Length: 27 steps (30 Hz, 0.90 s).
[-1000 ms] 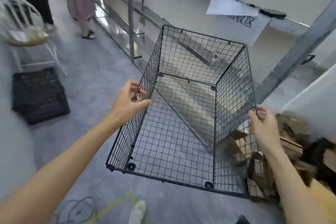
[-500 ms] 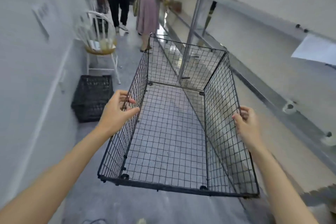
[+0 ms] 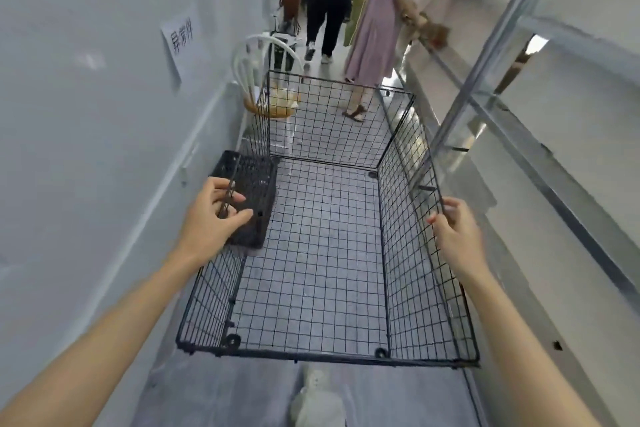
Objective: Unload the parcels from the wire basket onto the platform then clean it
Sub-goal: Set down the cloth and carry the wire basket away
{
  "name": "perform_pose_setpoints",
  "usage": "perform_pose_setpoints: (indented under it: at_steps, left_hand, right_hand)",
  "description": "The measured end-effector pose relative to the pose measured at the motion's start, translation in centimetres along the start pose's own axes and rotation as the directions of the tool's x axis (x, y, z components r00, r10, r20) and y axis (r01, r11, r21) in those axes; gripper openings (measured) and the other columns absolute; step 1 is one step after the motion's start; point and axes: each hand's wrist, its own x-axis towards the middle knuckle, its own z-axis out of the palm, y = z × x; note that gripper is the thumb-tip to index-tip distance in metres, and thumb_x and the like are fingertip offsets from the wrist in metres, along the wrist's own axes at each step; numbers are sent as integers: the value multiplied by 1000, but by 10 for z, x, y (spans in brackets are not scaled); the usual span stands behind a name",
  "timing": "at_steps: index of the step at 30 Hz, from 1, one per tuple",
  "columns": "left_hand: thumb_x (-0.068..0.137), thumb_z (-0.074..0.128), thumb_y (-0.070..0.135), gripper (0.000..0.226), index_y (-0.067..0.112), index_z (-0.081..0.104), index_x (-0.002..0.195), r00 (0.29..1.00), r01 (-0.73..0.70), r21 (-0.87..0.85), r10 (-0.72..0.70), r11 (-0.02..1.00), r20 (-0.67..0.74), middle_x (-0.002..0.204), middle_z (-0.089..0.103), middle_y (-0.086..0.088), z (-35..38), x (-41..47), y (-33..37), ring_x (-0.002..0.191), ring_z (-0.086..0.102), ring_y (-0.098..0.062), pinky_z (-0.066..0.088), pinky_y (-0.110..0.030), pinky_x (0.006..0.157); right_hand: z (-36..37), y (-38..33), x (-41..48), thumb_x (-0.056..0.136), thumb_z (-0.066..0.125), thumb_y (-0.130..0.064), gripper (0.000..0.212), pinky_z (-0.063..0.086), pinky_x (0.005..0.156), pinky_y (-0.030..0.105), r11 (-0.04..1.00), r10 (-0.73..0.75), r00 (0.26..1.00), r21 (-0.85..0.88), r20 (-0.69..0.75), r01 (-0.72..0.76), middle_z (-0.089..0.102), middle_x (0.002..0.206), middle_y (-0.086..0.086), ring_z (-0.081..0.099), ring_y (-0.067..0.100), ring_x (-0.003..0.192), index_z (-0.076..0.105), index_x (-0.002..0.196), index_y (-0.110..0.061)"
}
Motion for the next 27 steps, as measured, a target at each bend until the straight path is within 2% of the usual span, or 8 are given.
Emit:
perform_pose_setpoints:
  at_steps: [3,6,10,13,15,17,21,27]
  left_hand:
    - [86,73,8,45,9,47,124,998,31,21,-30,999,-59,110,64,-5,3,46,-14,90,57,-20,45,-2,70]
    - [87,73,8,44,12,47,122,992,65,51,-59,997,-107,112,64,-7,8,96,-24,92,57,-19,45,-2,69]
    - [85,75,12,47,16,47,123,980,120,87,-104,989,-171,111,65,0,8,163,-34,97,65,-30,50,-19,81]
    - [85,75,17,47,19,47,123,970,154,108,-129,982,-208,112,65,5,3,204,-43,105,64,-21,48,-38,99]
    - [85,75,16,45,21,47,121,963,168,120,-137,978,-233,112,65,7,0,227,-50,104,64,-15,47,-44,103]
    - [85,74,15,44,19,48,121,958,175,128,-139,976,-251,111,65,8,-3,250,-57,100,66,-15,49,-40,100]
    - [85,74,12,44,15,49,121,952,185,123,-146,975,-270,111,66,5,-9,297,-79,96,67,-27,47,-17,81]
    - [85,73,5,41,12,49,118,949,218,121,-181,968,-260,109,65,-2,-19,376,-131,98,64,-36,49,-7,74]
  right_hand:
    - [37,-2,62,101,50,-16,28,47,81,30,1000,-18,998,6,59,18,66,109,-3,58,8,89,49,128,-18]
    - [76,-6,130,101,48,-14,27,43,72,34,997,-50,992,57,119,43,67,104,-1,53,8,75,48,128,-20]
    - [126,-18,212,102,44,-11,26,40,66,22,993,-73,979,102,193,54,65,99,-2,52,4,73,47,127,-16]
    - [162,-29,260,103,43,-9,25,43,73,24,992,-74,968,114,239,48,65,97,-5,56,5,81,47,126,-18]
    - [184,-32,285,102,43,-9,24,45,78,29,991,-76,964,122,253,46,65,96,-6,58,5,85,47,124,-19]
    - [205,-36,308,103,43,-11,23,46,75,30,991,-85,959,124,271,52,65,97,-7,58,5,84,47,124,-21]
    - [250,-36,349,102,44,-11,22,42,74,36,988,-70,947,152,312,23,66,98,-1,53,7,76,48,118,-25]
    - [324,-32,409,102,46,-10,25,44,76,36,993,-23,943,119,331,-17,67,100,1,54,6,76,49,123,-23]
